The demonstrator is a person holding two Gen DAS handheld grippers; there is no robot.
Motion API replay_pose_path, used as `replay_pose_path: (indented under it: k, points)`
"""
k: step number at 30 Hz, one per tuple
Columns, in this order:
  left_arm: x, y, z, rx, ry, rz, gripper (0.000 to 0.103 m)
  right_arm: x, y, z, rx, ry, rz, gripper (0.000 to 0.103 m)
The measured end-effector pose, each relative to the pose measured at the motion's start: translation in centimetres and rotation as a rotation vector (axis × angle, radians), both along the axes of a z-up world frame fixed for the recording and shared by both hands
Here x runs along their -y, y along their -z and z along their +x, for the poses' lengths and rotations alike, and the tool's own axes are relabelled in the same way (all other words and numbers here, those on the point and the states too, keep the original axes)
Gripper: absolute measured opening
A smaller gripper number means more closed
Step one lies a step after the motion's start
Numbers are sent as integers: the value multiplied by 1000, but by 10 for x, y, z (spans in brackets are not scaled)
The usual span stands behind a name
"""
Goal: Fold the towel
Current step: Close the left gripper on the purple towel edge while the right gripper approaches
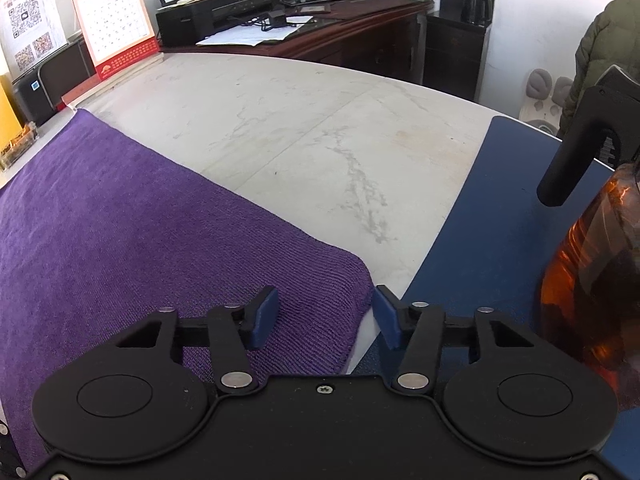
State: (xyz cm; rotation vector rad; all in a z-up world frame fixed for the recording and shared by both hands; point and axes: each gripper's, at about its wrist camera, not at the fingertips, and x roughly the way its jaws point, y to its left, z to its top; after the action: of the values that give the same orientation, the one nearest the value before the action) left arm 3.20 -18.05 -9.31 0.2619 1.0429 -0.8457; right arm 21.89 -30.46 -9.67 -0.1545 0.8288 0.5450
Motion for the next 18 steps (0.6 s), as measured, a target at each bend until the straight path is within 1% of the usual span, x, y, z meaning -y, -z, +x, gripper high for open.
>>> replay_pose_path:
  k: [1,2,3,5,6,8,10,11,14,16,18]
  points:
    - [0,0,-1,3,-1,0,28,0,0,0,-2,1,4,49]
    - [2,-2,-2,10,-2,2,28,0,0,-1,-1,1,5,44]
    - [3,-4,-2,12,-5,2,28,0,0,-1,2,-1,4,42]
    - [5,-9,-2,13,-11,0,26,1,0,-2,5,-1,6,32]
    - [3,-10,-3,12,-18,0,25,1,0,-3,6,2,8,30]
    - [-3,-9,-5,9,-36,0,16,2,0,-4,7,5,9,21]
    - [-6,-9,-4,0,-54,-4,11,2,0,-5,4,5,13,16]
    - [-9,-9,-4,-8,-65,-9,8,3,0,-5,2,4,15,10]
    - [-12,-11,-5,-10,-80,-20,6,4,0,-6,-6,4,34,9]
    - [-14,-13,-6,-7,-89,-32,5,4,0,-7,-9,5,50,5]
    - [-16,-15,-8,-3,-98,-45,5,5,-1,-7,-10,9,67,5]
